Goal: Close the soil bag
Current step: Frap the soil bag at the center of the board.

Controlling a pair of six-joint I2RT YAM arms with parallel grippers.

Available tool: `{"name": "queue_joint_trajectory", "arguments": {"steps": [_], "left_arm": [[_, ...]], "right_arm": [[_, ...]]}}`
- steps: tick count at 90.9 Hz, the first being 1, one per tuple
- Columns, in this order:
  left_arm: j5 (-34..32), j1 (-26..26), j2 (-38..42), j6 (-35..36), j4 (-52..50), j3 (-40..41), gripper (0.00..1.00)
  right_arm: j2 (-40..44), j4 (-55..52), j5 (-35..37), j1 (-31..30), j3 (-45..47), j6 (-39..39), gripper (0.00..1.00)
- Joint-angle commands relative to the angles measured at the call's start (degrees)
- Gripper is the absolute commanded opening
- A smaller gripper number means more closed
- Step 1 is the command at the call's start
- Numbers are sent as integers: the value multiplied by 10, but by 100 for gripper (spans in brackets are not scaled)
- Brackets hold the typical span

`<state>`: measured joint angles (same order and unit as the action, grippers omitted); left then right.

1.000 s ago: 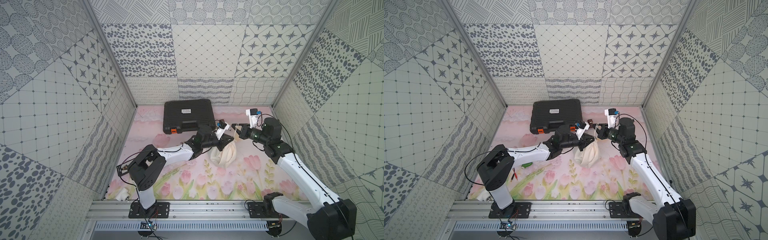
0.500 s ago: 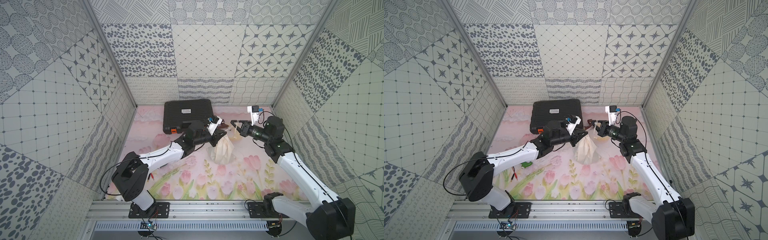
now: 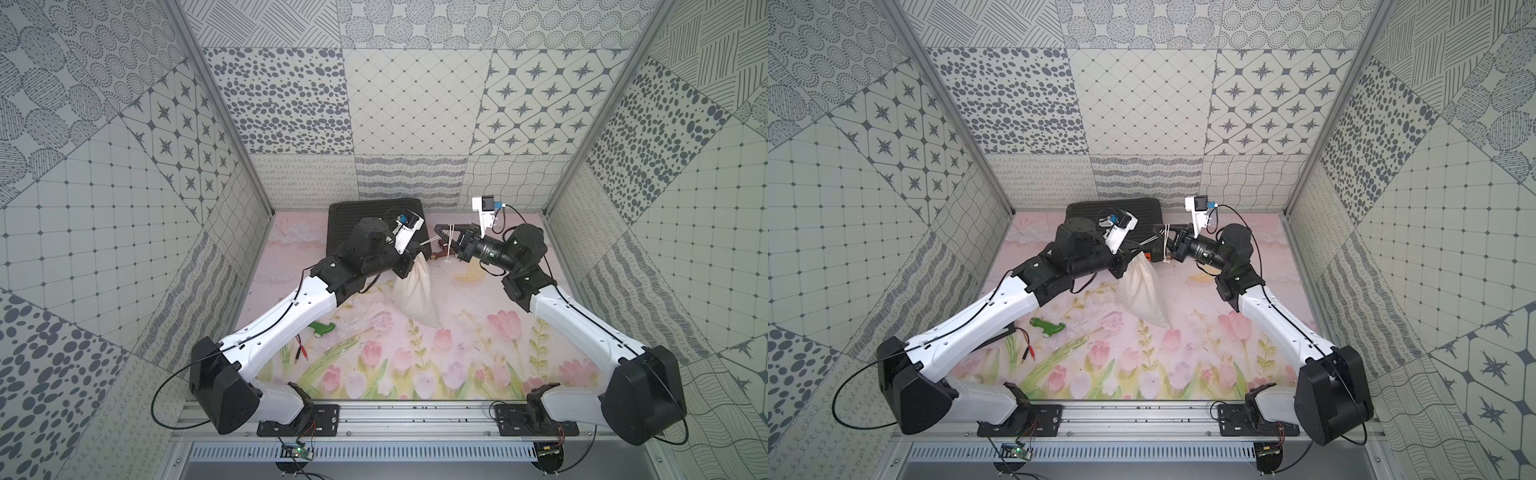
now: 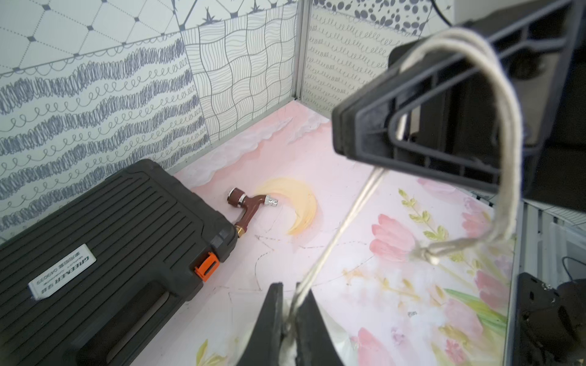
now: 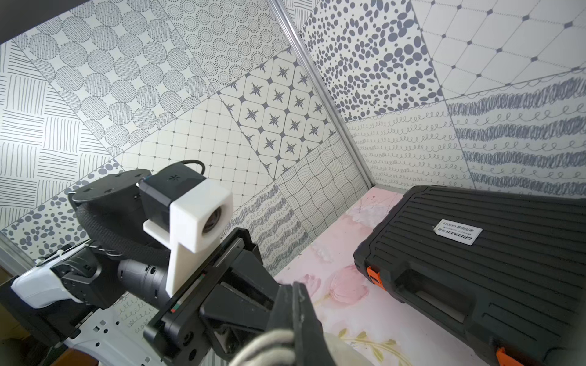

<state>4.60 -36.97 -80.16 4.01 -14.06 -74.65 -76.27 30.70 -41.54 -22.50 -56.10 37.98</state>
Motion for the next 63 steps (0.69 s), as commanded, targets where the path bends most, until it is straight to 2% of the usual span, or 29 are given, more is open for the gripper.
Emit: {"name": "queue_joint_trajectory", "arguments": {"steps": [1, 9, 25, 38, 63], "left_arm": [[-109, -17, -2, 29, -209, 55, 6], [-51, -33, -9, 14, -139, 80, 17], [25, -33, -33, 2, -38, 55, 20], [69, -30, -35, -7, 32, 33, 37], [124, -13, -53, -24, 76, -24, 40]], "right_arm": [[24, 167, 38, 20, -22, 9, 0], [21, 167, 26, 19, -18, 14, 0], [23, 166, -3, 14, -10, 17, 0], [38, 150, -5, 15, 5, 7, 0], [41, 142, -13, 9, 17, 2, 0]]}}
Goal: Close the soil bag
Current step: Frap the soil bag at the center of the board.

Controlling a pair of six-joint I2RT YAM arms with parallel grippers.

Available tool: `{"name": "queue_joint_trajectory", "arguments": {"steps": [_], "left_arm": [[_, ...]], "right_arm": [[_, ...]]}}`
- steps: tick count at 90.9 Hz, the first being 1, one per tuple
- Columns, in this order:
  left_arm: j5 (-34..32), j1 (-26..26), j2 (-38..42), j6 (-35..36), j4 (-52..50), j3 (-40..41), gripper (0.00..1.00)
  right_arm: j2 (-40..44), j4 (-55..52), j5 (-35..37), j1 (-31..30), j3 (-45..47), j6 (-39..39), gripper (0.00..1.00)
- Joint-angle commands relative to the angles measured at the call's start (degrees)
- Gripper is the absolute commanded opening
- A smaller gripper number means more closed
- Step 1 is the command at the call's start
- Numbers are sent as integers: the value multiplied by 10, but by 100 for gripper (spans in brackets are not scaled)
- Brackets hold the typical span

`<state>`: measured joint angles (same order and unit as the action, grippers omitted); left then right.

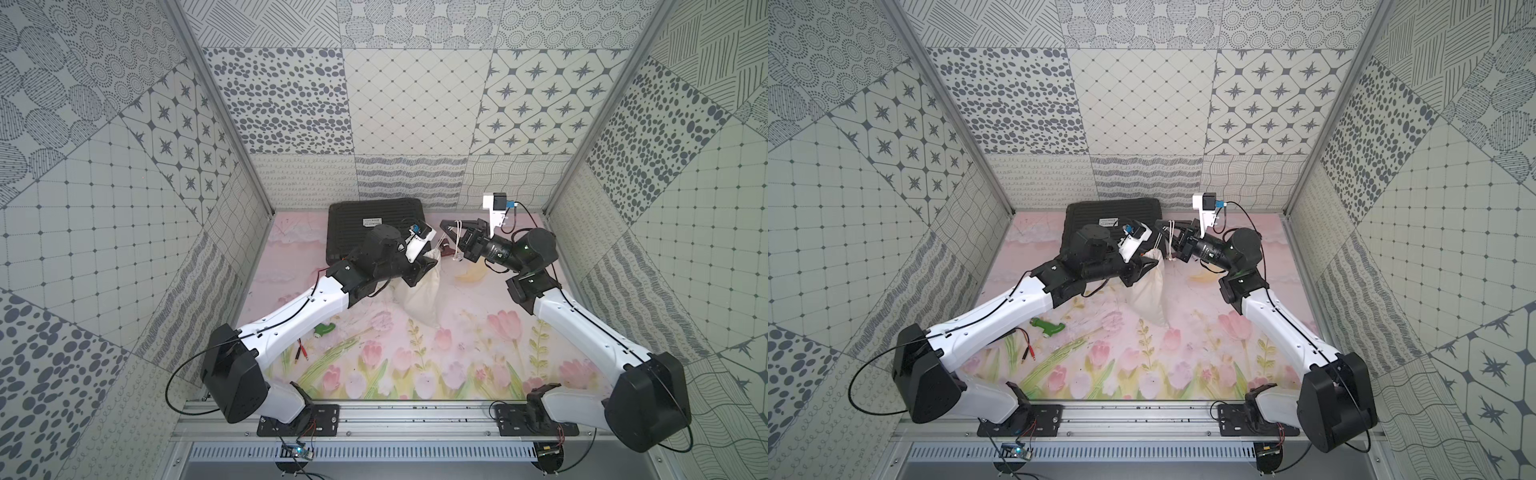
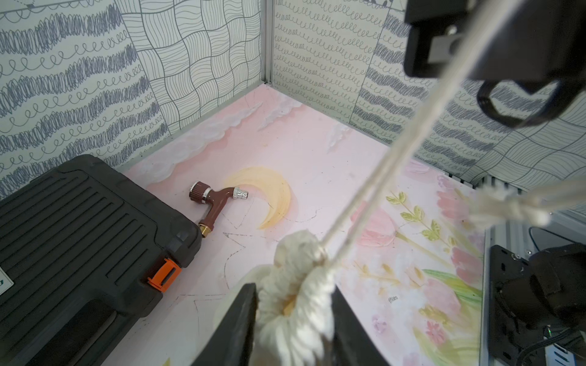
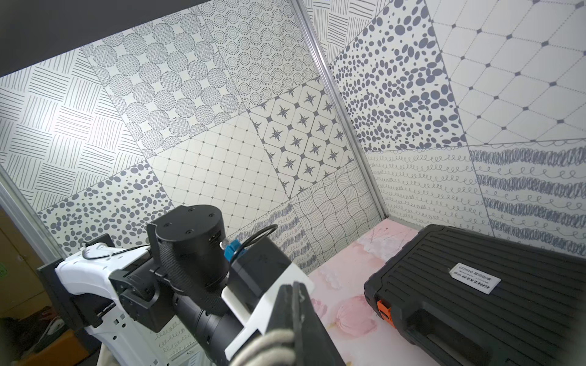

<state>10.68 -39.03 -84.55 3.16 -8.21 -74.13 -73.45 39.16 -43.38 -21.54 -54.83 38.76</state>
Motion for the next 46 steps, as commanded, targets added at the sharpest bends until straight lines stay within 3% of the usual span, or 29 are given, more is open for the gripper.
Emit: {"name": "queue_joint_trajectory", "arguments": {"steps": [1, 26, 46], "left_arm": [[65, 8, -9, -16, 20, -30, 40], [122, 15, -18, -49, 86, -41, 40], [150, 15, -42, -60, 104, -58, 33]], "right_arm": [[12, 57, 5, -1, 4, -7, 0], [12, 45, 6, -7, 16, -12, 0], [13, 37, 6, -12, 22, -14, 0]]}}
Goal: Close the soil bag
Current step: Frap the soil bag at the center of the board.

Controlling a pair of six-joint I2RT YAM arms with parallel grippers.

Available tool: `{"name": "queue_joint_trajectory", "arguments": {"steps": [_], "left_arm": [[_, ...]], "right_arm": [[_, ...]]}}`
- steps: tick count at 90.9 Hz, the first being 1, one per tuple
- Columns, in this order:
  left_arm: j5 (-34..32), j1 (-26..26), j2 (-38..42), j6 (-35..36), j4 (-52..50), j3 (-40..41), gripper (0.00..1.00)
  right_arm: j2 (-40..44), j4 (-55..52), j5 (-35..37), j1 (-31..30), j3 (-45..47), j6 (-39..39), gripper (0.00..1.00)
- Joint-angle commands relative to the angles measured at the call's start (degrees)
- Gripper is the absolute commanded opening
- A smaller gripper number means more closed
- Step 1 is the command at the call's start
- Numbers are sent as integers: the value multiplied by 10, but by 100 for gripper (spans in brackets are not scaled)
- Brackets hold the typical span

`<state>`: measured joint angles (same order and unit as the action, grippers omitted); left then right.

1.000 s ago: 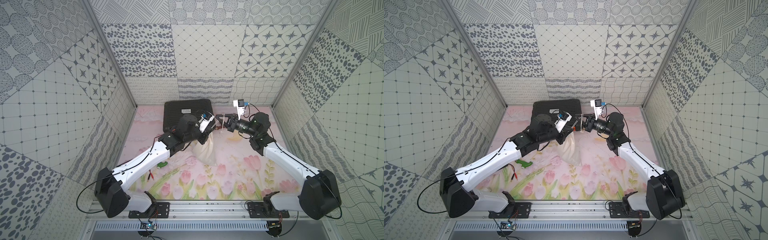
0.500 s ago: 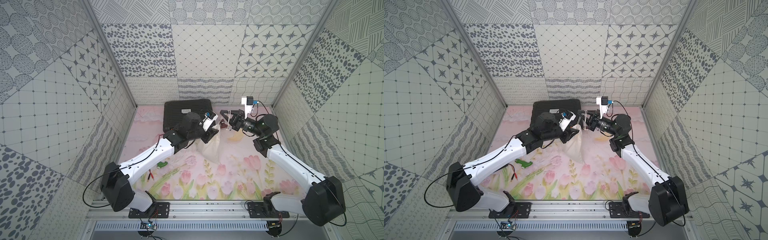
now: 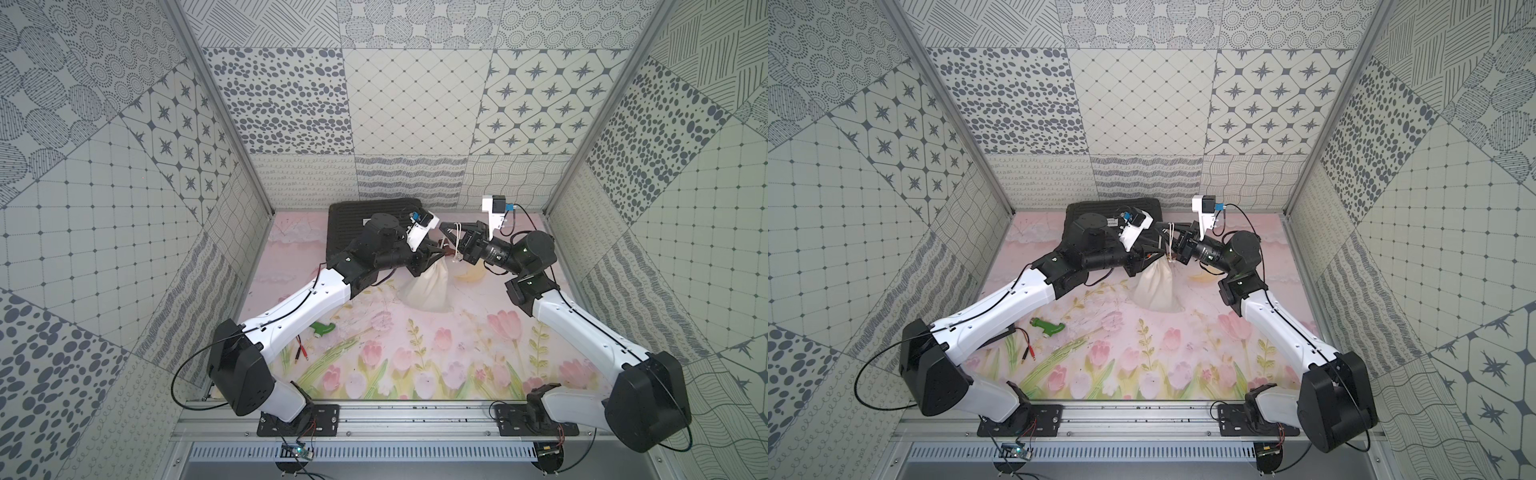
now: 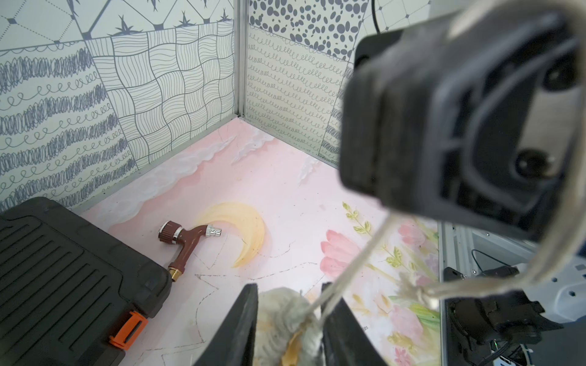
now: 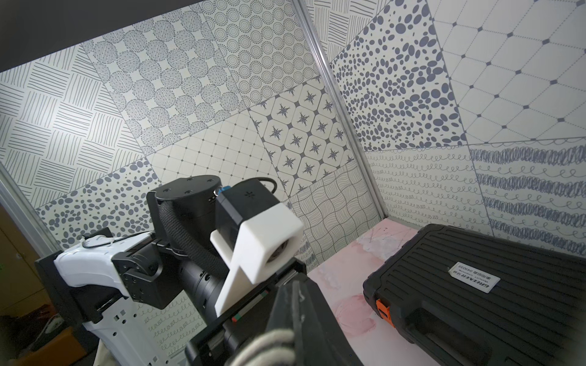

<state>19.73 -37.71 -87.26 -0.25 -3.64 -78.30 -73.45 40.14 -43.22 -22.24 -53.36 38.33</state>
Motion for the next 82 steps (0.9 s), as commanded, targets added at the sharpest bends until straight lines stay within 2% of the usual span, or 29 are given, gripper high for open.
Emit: {"name": "queue_joint_trajectory", "arguments": {"steps": [1, 19, 37, 53, 63, 72, 82], "left_arm": [[61, 2, -16, -26, 59, -17, 32], [72, 2, -25, -32, 71, -29, 24], [78, 2, -26, -30, 66, -38, 19], [78, 2, -29, -18, 33, -35, 10], [82, 1, -31, -14, 2, -16, 7], [64, -4, -32, 0, -55, 6, 5], [9, -21, -22, 28, -114, 41, 0]], "right_arm": [[13, 27, 5, -5, 8, -9, 0], [15, 20, 5, -7, 13, -14, 0], [16, 17, 8, -8, 15, -17, 0], [19, 12, 9, -7, 11, -20, 0], [25, 1, 14, -6, 3, -30, 0], [33, -15, 22, -1, -11, -45, 0], [39, -26, 38, 9, -27, -56, 0]]}}
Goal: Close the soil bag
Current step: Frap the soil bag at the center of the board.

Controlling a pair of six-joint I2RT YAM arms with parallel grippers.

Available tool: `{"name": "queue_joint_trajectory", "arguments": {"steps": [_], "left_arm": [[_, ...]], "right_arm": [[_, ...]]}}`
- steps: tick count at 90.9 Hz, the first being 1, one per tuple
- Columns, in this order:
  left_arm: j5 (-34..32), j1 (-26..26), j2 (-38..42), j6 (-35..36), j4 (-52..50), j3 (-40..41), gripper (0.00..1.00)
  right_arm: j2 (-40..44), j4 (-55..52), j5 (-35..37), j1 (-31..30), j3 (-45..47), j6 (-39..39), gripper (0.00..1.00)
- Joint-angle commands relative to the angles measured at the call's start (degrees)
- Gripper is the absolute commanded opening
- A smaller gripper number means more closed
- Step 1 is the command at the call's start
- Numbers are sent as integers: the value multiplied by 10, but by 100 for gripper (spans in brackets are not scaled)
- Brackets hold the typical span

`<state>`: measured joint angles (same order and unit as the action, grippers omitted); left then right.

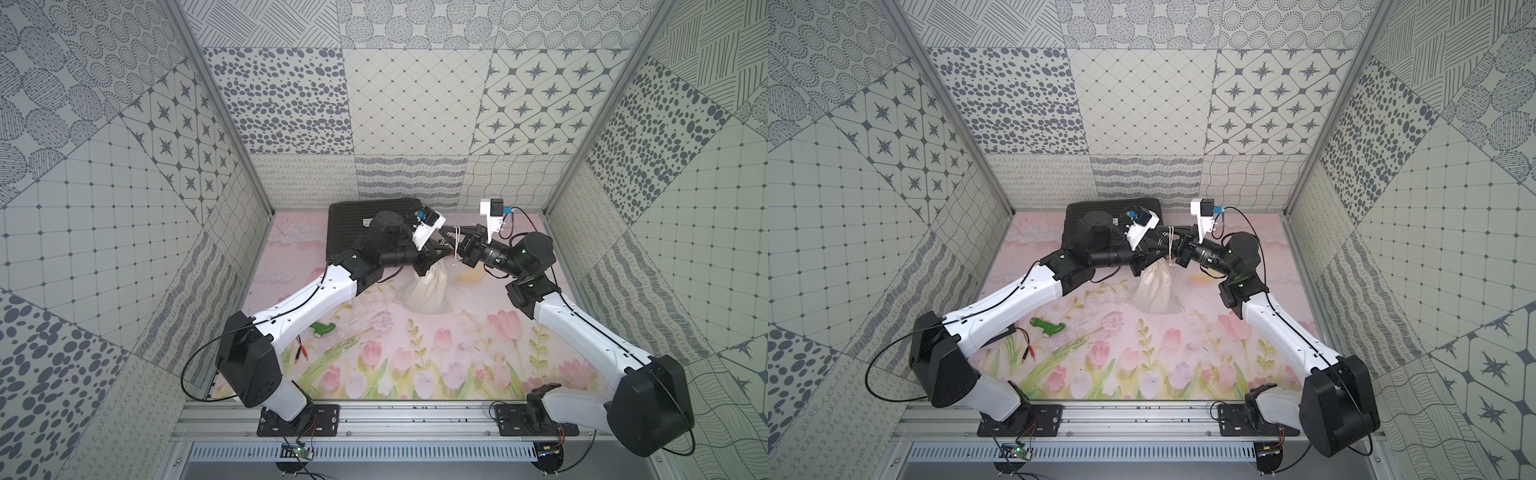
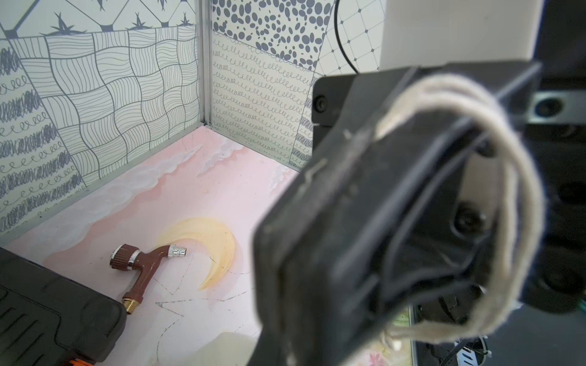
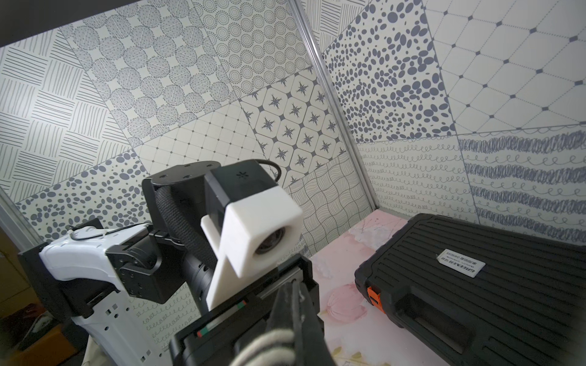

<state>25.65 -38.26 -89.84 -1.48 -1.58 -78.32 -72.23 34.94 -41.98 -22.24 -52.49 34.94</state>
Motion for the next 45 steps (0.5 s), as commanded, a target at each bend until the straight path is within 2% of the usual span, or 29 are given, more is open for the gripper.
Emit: {"name": "queue_joint_trajectory", "arguments": {"steps": [1, 19, 30, 45], "left_arm": [[-54, -17, 5, 42, -139, 45, 0], [-134, -49, -9, 59, -209, 96, 0], [-148, -69, -44, 51, -237, 113, 0], [-160, -77, -48, 27, -216, 154, 2]], "right_arm": [[27, 25, 27, 10, -36, -22, 0], [27, 28, 47, 33, -61, -19, 0], [26, 30, 58, 39, -78, -19, 0], [26, 33, 72, 51, -89, -17, 0]]}}
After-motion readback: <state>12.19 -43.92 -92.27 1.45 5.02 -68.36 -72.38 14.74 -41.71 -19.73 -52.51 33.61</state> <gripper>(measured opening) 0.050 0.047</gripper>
